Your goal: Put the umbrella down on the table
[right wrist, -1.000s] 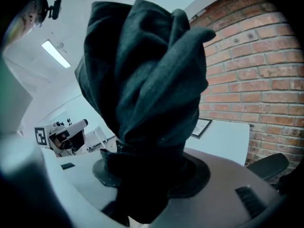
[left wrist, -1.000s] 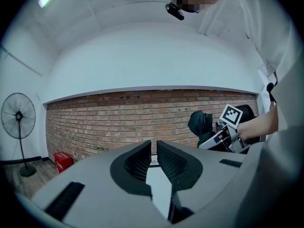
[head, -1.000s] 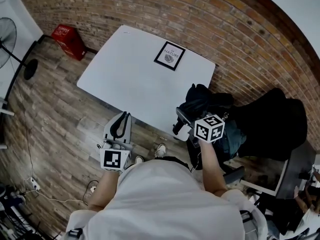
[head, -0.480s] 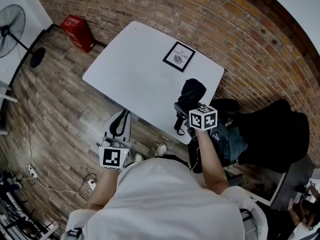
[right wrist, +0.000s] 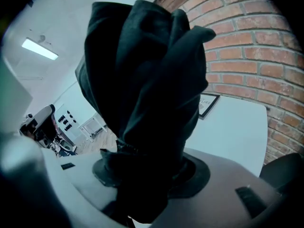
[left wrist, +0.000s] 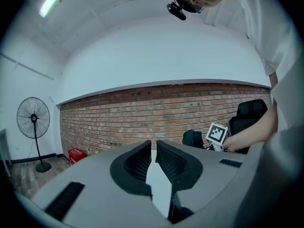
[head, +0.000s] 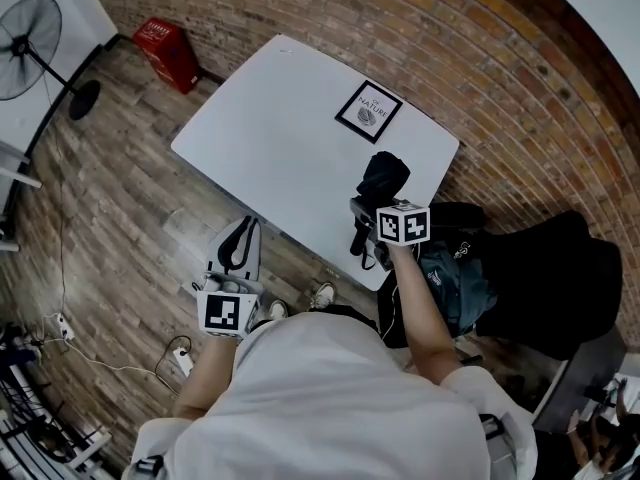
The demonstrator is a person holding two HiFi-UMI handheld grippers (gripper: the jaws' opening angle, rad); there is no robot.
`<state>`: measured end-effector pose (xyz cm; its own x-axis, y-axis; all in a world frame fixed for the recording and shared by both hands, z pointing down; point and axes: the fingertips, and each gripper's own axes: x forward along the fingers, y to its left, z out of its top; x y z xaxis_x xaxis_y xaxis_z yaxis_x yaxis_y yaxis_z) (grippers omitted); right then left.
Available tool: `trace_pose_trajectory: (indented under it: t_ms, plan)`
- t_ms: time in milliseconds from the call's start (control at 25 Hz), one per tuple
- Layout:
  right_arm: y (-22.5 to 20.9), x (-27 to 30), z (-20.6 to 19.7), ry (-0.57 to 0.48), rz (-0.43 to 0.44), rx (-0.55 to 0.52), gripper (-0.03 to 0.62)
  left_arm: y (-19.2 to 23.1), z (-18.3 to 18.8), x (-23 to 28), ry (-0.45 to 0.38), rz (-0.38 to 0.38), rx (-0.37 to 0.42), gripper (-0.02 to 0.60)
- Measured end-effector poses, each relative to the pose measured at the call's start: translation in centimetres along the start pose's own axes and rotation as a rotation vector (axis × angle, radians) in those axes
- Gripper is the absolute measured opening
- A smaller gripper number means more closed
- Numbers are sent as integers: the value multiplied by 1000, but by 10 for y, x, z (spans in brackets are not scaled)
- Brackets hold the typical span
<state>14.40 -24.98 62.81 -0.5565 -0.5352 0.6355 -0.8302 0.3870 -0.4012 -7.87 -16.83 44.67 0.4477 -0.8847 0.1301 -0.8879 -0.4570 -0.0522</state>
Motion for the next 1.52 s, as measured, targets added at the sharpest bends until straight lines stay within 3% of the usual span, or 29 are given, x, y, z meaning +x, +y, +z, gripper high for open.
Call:
trace_pose_trajectory:
  t_ms: [560,1120,1520]
  plan:
    - [-44,43,-11,53,-45,139,234,3,-3,2,28,42,0,54]
    - [-84,79,-27,70,-253,175,245,7,-10,-10,70,93,-4,54]
    - [-94,91,-34,73,-284,280,247,10,-16,-18,87,104,-5,54]
